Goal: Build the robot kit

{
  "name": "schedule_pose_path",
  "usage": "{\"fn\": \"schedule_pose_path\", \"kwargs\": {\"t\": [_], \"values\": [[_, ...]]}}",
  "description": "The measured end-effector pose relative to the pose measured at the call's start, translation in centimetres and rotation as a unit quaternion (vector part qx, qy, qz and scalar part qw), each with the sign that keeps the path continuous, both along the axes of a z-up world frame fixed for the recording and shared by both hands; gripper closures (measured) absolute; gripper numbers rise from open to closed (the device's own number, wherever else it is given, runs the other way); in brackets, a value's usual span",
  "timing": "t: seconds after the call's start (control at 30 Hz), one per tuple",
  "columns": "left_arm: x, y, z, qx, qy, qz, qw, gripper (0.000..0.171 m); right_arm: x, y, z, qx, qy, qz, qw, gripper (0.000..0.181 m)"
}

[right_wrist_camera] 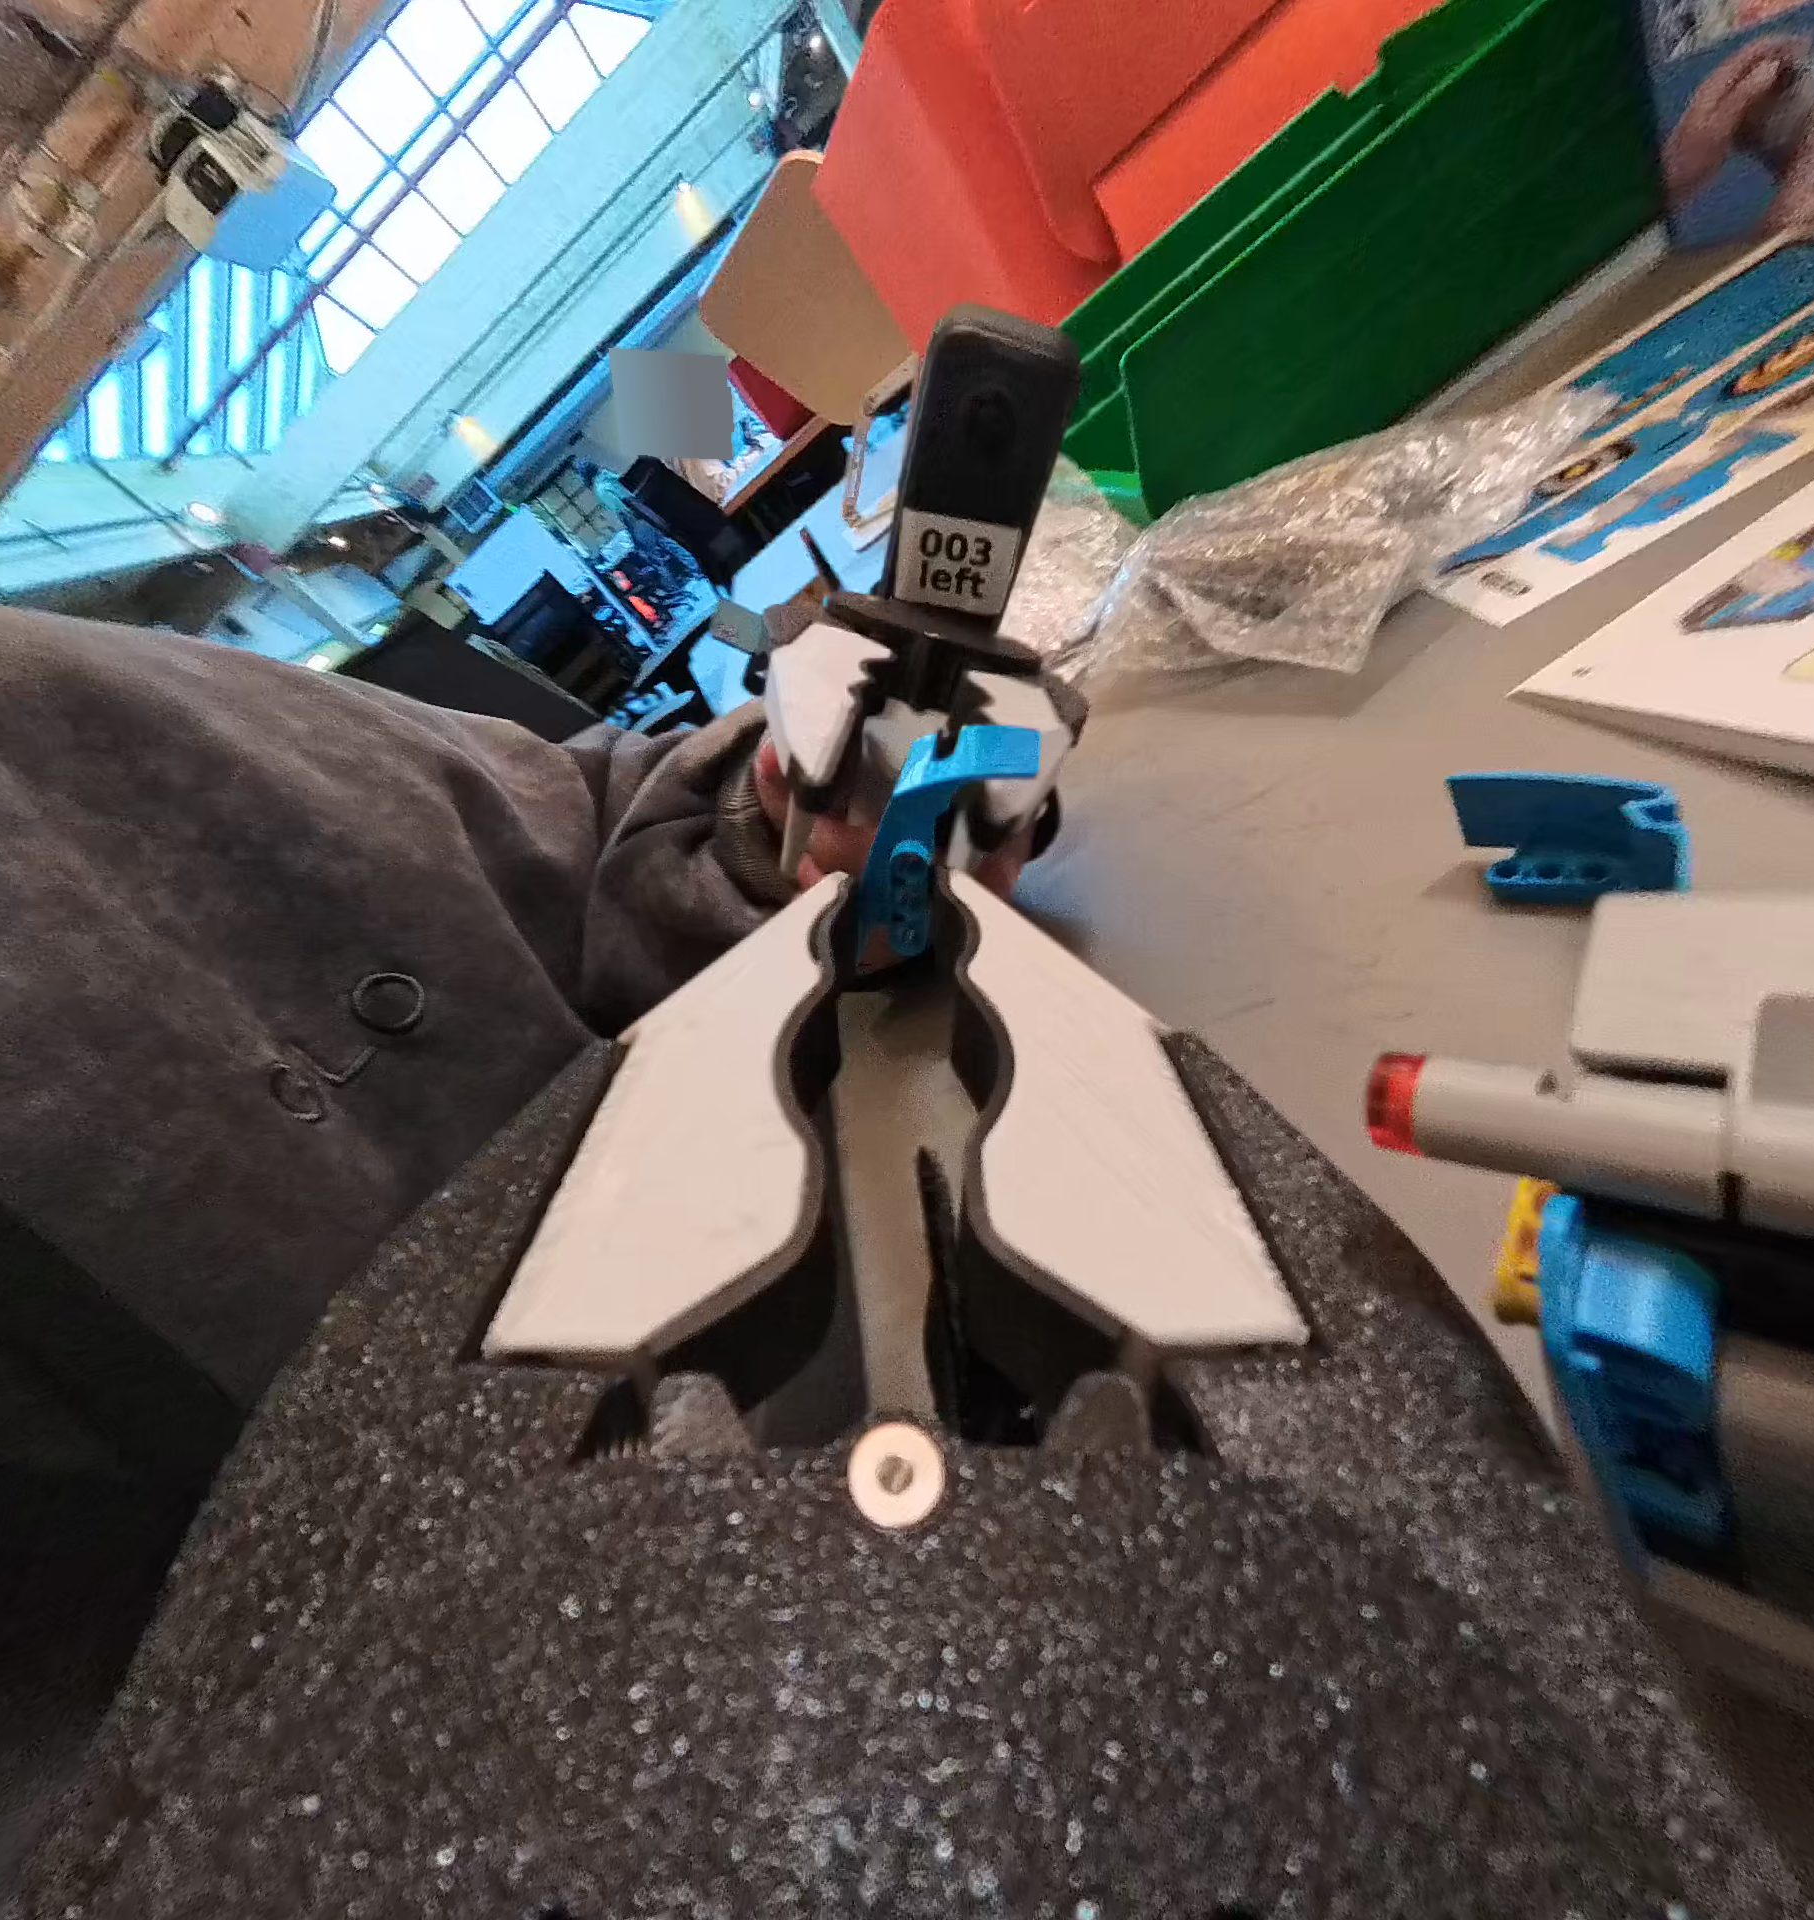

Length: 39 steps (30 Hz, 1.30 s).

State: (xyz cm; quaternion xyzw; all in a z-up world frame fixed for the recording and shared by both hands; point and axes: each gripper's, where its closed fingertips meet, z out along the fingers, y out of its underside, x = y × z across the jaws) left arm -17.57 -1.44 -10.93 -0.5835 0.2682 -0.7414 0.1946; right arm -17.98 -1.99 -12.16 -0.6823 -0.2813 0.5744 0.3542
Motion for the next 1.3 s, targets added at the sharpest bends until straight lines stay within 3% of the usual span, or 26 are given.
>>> {"fn": "schedule_pose_path", "kwargs": {"t": [0.23, 0.33, 0.47, 0.57, 0.77, 0.87, 0.93, 1.0, 1.07, 1.3], "values": [[0.1, -0.2, -0.4, 0.036, 0.018, 0.008, 0.999, 0.162, -0.1, 0.0, 0.1, -0.019, 0.013, 0.003, 1.000, 0.167], [-0.4, 1.0, -0.1, -0.009, 0.000, 0.021, 1.000, 0.171, 0.1, 0.0, 0.1, 0.032, -0.019, -0.013, 0.999, 0.151], [-1.2, 2.5, 0.2, -0.060, -0.024, 0.039, 0.997, 0.171, -0.4, 0.2, -1.4, 0.083, -0.098, -0.035, 0.991, 0.155], [-1.2, 2.5, 0.2, -0.106, -0.039, 0.026, 0.993, 0.171, 0.2, 1.2, -1.1, 0.094, -0.102, -0.074, 0.988, 0.152], [-1.3, 3.3, 0.2, -0.175, -0.067, 0.032, 0.982, 0.171, 0.2, 0.8, -1.9, 0.097, -0.139, -0.056, 0.984, 0.164], [-1.4, 2.8, -0.3, -0.100, -0.018, 0.036, 0.994, 0.171, 2.4, -1.4, -4.7, 0.139, -0.269, 0.042, 0.952, 0.162], [-1.3, 2.6, -1.2, -0.004, 0.044, 0.053, 0.998, 0.171, 4.0, -1.5, -6.2, 0.197, -0.344, 0.049, 0.917, 0.160], [-1.1, 2.4, -2.7, 0.098, 0.119, 0.064, 0.986, 0.171, 4.1, -1.1, -6.6, 0.231, -0.362, 0.037, 0.902, 0.160], [-0.9, 2.3, -4.1, 0.168, 0.174, 0.071, 0.968, 0.171, 3.9, -1.1, -7.6, 0.214, -0.371, 0.044, 0.903, 0.161], [-0.5, 1.4, -5.1, 0.189, 0.203, 0.056, 0.959, 0.171, 3.9, -0.7, -9.7, 0.180, -0.405, 0.032, 0.896, 0.159]]}}
